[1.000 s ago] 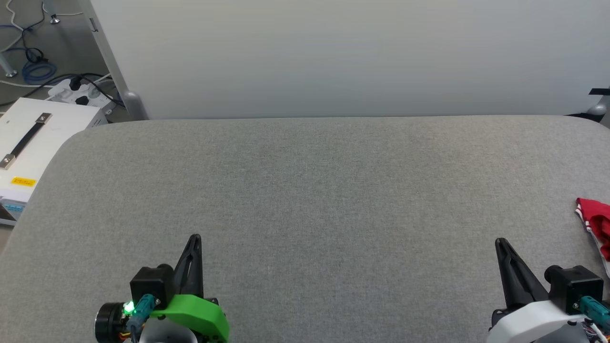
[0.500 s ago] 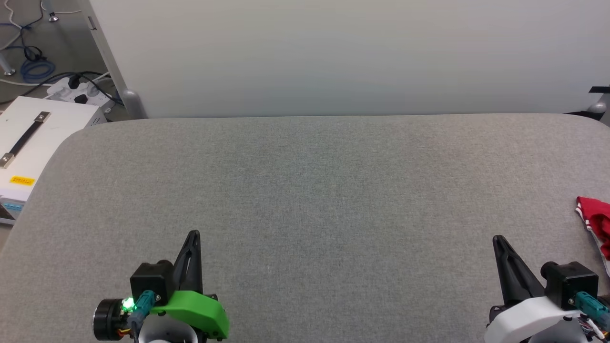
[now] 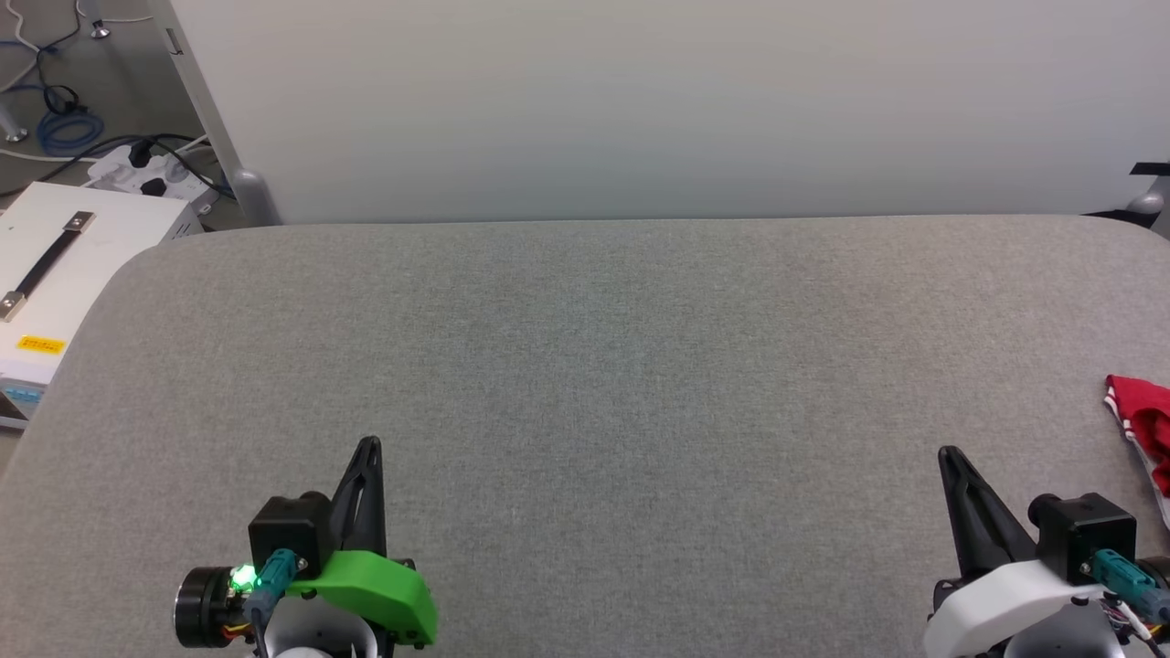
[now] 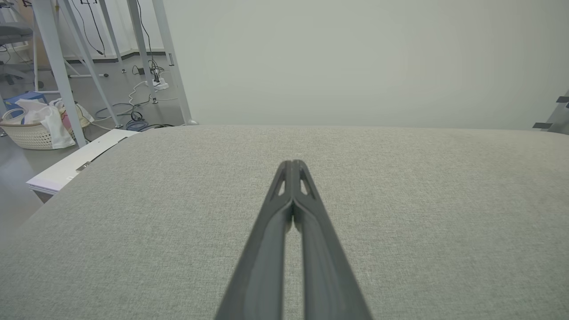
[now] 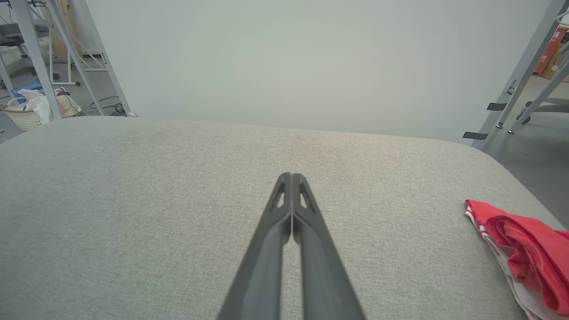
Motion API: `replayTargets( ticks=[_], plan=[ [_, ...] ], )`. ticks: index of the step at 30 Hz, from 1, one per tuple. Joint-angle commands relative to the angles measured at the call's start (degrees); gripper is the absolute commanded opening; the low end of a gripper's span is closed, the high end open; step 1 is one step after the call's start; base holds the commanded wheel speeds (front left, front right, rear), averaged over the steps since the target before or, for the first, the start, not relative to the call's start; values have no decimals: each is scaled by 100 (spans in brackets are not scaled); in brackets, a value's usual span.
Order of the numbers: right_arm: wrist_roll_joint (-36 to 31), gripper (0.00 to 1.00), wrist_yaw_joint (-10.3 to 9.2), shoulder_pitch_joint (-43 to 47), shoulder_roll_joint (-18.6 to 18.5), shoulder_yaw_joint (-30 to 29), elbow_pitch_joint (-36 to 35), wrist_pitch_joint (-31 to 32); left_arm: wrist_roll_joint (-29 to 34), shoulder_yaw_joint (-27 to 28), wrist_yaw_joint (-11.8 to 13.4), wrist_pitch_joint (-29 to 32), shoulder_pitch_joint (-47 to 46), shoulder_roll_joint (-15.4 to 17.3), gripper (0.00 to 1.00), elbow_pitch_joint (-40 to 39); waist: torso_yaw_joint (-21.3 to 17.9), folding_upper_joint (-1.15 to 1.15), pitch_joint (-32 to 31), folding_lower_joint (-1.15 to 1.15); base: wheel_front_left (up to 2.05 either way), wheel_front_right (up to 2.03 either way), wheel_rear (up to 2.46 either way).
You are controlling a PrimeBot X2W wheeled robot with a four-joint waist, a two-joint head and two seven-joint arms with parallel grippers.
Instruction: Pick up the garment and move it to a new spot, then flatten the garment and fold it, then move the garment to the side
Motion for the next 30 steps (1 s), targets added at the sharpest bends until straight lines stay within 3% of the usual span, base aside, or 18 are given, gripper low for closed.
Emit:
replayTargets(
  ticks=[1, 30],
  plan=[
    [-66, 0, -2, -134, 4, 19, 42, -44, 94, 61, -43, 29, 2, -52, 0, -57, 0, 0, 3, 0, 0, 0, 0],
    [-215, 0, -4, -388, 6, 52, 350, -96, 539, 387, -204, 363, 3, -254, 0, -303, -11, 0, 54, 0, 0, 0, 0]
  ],
)
